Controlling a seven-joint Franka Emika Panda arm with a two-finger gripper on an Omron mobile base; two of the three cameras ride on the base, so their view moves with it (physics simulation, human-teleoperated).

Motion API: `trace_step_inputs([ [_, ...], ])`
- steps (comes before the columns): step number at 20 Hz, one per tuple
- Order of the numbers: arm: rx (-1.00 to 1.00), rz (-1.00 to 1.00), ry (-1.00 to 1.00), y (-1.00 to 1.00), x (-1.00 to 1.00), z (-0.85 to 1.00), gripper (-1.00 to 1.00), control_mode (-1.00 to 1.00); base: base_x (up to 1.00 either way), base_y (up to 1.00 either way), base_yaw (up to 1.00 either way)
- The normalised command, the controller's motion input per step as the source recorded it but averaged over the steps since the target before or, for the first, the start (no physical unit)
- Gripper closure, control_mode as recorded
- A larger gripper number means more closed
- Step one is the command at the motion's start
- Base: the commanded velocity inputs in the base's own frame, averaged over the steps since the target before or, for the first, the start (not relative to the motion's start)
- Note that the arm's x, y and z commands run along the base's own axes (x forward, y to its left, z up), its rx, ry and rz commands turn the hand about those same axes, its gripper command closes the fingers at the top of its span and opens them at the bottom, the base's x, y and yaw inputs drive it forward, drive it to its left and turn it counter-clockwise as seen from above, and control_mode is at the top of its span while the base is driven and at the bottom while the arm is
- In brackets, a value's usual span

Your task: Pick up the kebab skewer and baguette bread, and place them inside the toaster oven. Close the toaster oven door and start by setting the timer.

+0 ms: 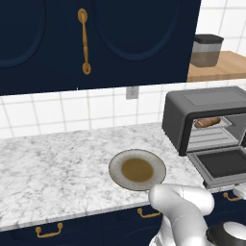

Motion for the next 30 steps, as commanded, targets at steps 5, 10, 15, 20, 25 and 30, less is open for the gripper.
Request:
trace_step_inputs([
  [5,0.0,0.0,0.0,0.0,0.01,-0.13,-1.0,-1.0,0.0,0.0,0.0],
  [10,0.0,0.0,0.0,0.01,0.09,-0.02,-1.0,-1.0,0.0,0.0,0.0],
  [15,0.0,0.0,0.0,0.01,0.07,-0.03,-1.0,-1.0,0.0,0.0,0.0],
  [20,0.0,0.0,0.0,0.01,0.0,-0.09,-1.0,-1.0,0.0,0.0,0.0],
  [25,0.0,0.0,0.0,0.03,0.07,-0.01,-1.0,-1.0,0.0,0.0,0.0],
  [30,0.0,0.0,0.0,0.05,0.07,0.0,-1.0,-1.0,0.0,0.0,0.0],
])
